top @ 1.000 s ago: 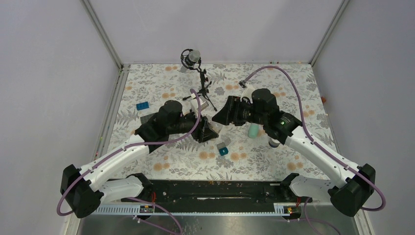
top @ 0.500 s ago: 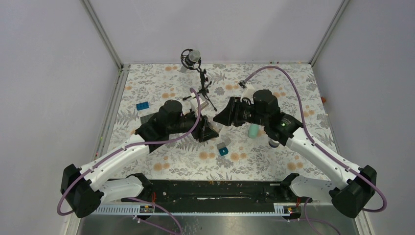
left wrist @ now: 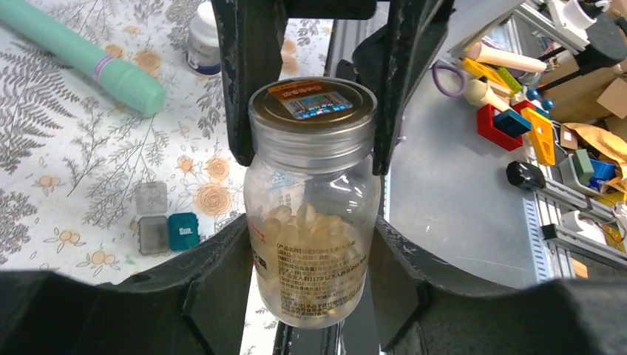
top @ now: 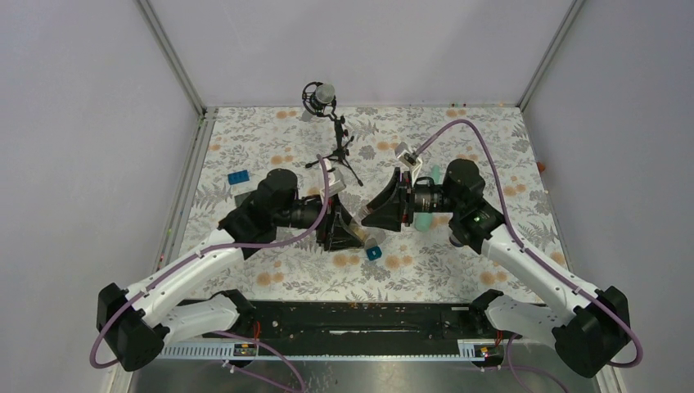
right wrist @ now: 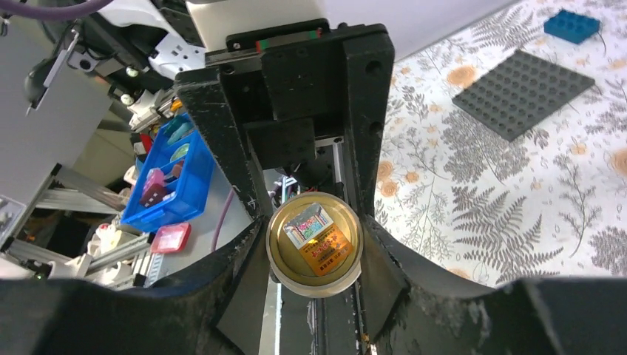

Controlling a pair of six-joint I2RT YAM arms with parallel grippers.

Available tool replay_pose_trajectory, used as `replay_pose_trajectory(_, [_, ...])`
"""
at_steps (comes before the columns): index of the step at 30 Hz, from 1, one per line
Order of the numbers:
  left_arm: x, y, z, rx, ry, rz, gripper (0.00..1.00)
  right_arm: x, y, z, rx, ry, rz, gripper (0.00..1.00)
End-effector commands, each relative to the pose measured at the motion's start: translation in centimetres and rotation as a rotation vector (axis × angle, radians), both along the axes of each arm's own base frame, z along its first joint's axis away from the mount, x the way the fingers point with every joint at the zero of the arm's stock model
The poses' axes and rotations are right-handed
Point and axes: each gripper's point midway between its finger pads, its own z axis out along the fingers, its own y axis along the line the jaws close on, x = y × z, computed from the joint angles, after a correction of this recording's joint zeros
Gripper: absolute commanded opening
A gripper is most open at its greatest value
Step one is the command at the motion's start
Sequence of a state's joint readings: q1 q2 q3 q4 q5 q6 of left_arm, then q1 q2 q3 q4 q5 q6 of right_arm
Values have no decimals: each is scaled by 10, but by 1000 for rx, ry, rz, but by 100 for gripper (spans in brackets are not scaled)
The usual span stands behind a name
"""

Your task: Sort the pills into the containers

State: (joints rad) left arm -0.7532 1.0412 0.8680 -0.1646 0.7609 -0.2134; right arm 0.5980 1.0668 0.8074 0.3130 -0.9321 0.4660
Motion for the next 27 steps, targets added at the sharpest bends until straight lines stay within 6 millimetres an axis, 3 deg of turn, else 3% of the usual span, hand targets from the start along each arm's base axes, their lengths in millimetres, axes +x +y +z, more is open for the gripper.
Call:
replay_pose_trajectory(1, [-6,-6,26,-100,-110,-77,0,-20,0,32,67,-110,93,12])
replay_pose_trajectory(3, [3,-6,24,-83,-113,-29,0,15,-1,28,1,-70,-117,64])
replay_pose_trajectory(4, [7,-6,21,-70,-110,-4,0,32,-3,25,-31,-30,-221,78])
replay_pose_trajectory(6, [22,-5,16,-40,-111,71,0,55,-7,19,-68,62,-362,85])
replay_pose_trajectory(10, [43,-5,8,3,-103,183,0,71,-2,13,-58,223,-504,85])
replay_pose_trajectory(19, [62,-3,8,3,-95,291,0,74,-4,-15,-158,350,-680,79])
replay_pose_trajectory(22, [63,-3,7,1,-89,299,0,72,-2,-14,-133,374,-673,68])
replay_pose_trajectory(27, [64,-3,7,-1,-82,309,0,65,4,-1,-73,335,-609,30])
